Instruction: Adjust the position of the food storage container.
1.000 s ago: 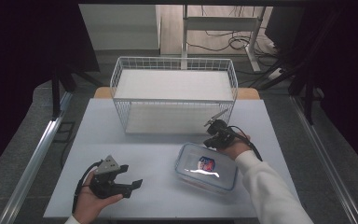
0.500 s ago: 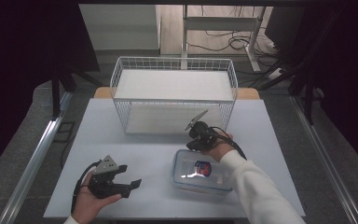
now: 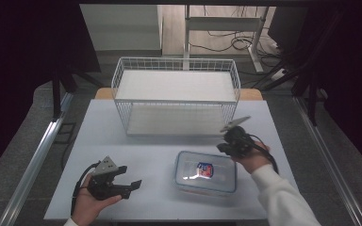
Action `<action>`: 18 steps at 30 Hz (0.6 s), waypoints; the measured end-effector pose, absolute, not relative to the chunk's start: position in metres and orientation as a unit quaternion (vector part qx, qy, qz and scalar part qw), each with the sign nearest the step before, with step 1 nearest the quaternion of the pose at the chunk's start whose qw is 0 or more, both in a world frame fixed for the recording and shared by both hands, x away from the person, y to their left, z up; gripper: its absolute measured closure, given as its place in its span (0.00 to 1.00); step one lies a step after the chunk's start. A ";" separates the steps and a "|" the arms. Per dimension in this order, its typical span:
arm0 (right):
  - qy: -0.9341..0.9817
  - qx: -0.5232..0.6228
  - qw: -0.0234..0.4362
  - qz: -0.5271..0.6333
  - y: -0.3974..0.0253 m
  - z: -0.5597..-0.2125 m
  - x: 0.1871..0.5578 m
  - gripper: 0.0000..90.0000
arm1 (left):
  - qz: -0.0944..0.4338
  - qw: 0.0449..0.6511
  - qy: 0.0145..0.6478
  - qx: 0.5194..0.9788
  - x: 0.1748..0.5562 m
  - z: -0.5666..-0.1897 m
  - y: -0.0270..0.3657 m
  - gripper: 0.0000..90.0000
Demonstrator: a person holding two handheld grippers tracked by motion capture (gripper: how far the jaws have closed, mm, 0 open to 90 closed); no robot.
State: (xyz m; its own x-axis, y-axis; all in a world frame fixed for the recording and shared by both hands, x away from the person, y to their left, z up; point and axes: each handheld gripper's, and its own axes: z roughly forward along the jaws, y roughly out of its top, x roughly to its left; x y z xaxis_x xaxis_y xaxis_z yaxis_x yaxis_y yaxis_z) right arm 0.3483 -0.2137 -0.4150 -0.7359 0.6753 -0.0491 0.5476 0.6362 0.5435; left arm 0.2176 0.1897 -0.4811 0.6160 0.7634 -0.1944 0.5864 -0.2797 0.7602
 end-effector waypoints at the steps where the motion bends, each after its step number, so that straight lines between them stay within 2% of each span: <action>1: 0.889 0.356 0.132 0.256 -0.227 -0.413 0.342 0.99 | 0.105 0.423 0.426 0.793 0.218 -0.481 0.189 0.25; 4: 0.870 0.399 0.138 0.254 -0.262 -0.414 0.325 0.99 | 0.105 0.423 0.424 0.794 0.218 -0.480 0.188 0.25; 9: 0.863 0.431 0.107 0.243 -0.290 -0.436 0.304 0.99 | 0.104 0.420 0.421 0.797 0.219 -0.481 0.185 0.25; 18: 0.873 0.420 0.058 0.241 -0.270 -0.468 0.304 0.99 | 0.105 0.416 0.425 0.797 0.221 -0.483 0.186 0.25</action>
State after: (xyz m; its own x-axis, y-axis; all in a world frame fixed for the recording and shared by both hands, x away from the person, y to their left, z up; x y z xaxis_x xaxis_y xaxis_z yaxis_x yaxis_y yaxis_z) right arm 0.3039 -0.2703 -0.4684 -0.6404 0.7612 0.1019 0.7058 0.5311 0.4689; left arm 0.2210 0.1865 -0.4828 0.6175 0.7643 -0.1857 0.5895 -0.2934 0.7526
